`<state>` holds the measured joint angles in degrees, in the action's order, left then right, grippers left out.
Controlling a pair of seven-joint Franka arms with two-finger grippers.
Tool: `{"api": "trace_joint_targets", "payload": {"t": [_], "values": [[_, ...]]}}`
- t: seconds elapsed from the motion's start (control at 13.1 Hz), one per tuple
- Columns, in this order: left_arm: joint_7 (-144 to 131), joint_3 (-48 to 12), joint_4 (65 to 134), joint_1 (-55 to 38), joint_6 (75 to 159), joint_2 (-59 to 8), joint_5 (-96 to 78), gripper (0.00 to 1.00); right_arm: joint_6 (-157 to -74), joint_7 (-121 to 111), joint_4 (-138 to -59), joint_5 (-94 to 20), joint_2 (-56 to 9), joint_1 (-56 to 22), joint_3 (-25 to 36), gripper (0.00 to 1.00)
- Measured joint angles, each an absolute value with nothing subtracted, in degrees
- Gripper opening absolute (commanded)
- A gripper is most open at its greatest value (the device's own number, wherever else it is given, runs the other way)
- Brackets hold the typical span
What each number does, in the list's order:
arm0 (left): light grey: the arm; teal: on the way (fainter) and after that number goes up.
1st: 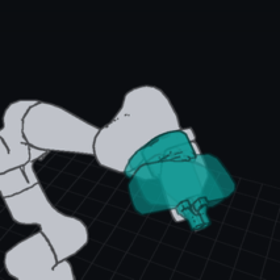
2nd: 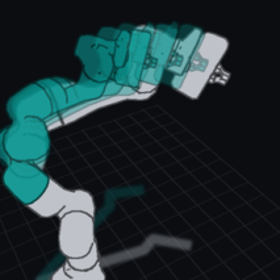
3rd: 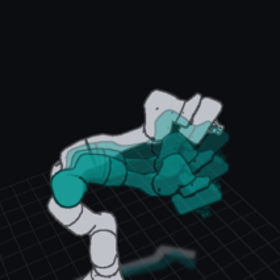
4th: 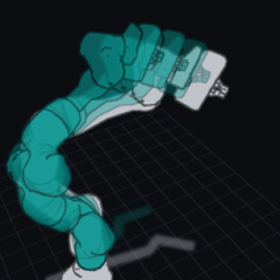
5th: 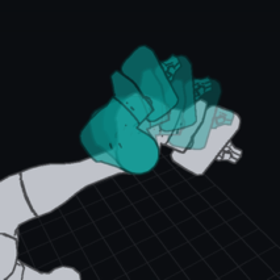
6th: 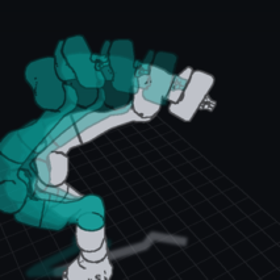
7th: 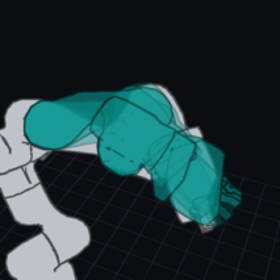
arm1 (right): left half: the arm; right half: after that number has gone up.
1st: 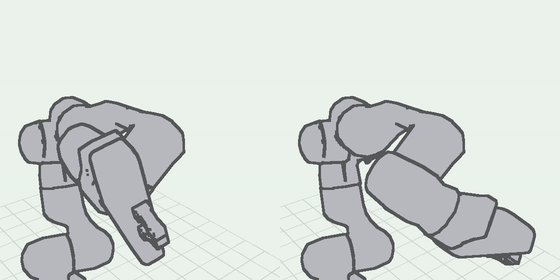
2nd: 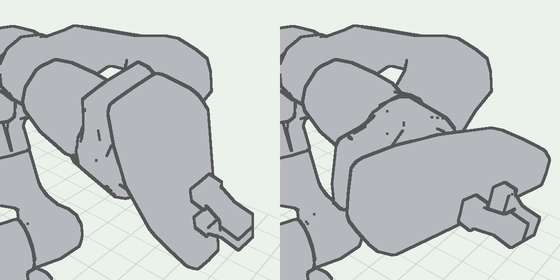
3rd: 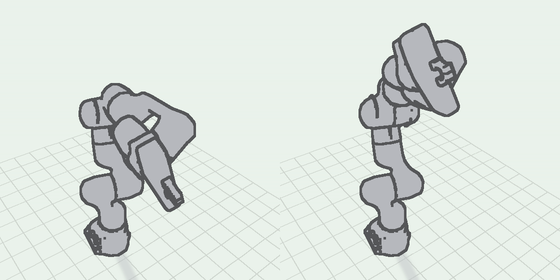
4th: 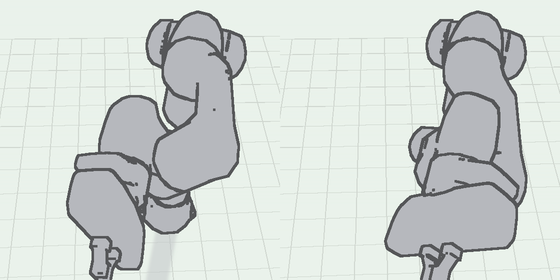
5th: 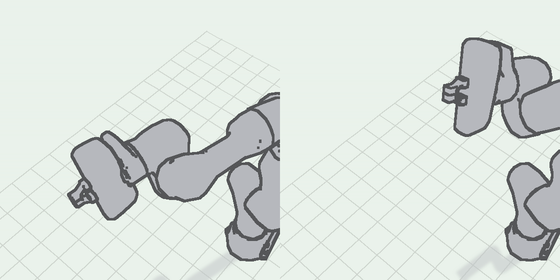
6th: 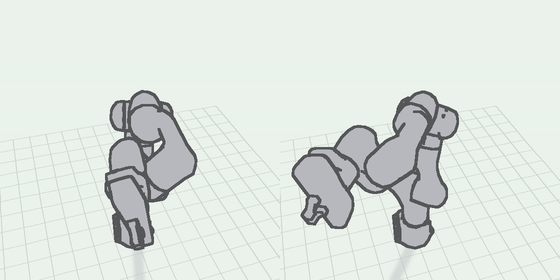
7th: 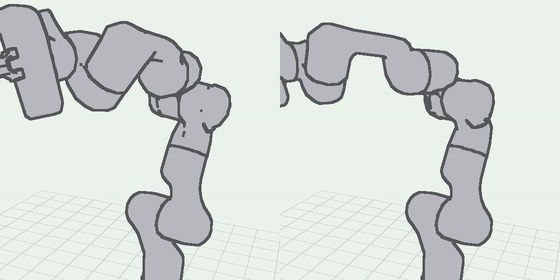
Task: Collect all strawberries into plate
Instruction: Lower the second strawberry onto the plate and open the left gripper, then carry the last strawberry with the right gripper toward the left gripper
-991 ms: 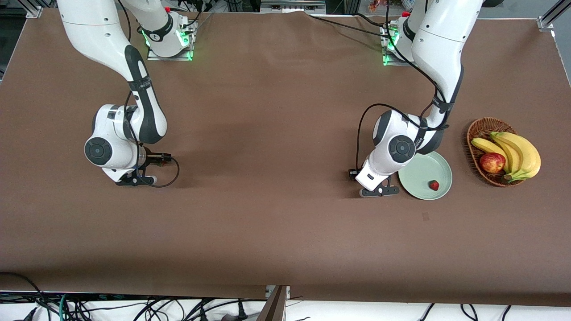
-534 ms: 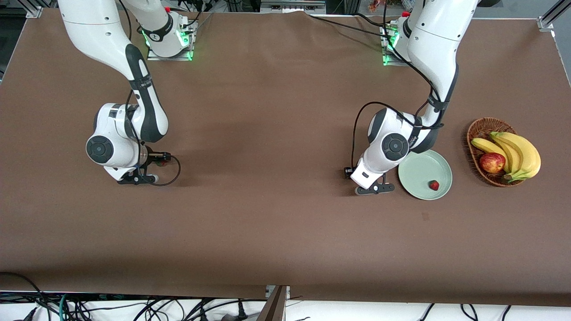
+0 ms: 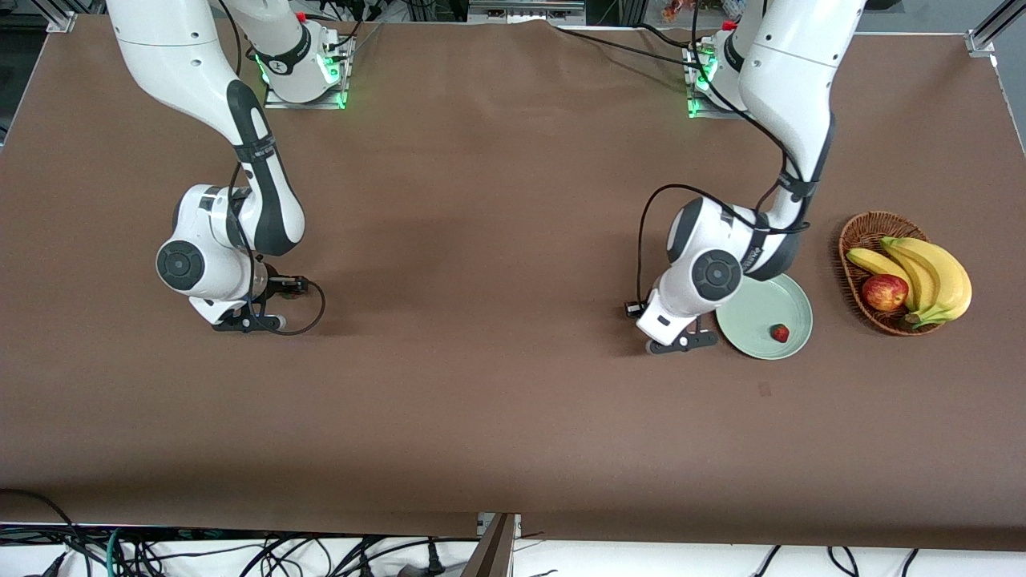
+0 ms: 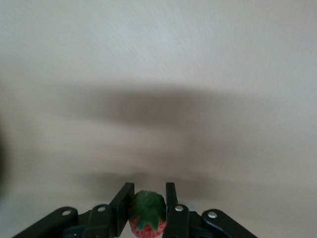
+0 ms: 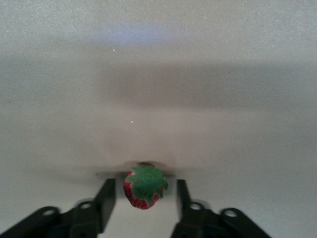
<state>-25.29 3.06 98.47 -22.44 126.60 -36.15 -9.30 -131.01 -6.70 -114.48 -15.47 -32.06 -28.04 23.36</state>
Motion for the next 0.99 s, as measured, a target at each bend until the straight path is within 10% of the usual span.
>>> {"api": "trace_joint_targets", "payload": {"t": [0.53, 0.76, 0.99], "values": [[0.2, 3.6, 93.7, -9.8, 107.4, -35.1, -5.3, 0.17, -131.9, -5.7, -110.4, -18.1, -31.9, -29.1, 21.8, 0.09], [3.3, 3.4, 94.0, -9.6, 105.3, -36.8, -2.7, 0.88, -131.9, 9.0, -103.5, -19.5, -32.5, -31.0, 15.3, 0.10], [3.8, 3.0, 94.1, -9.7, 105.2, -37.5, -2.5, 1.00, -132.4, 32.0, -92.7, -19.5, -38.0, -36.8, 10.0, 0.10]]}}
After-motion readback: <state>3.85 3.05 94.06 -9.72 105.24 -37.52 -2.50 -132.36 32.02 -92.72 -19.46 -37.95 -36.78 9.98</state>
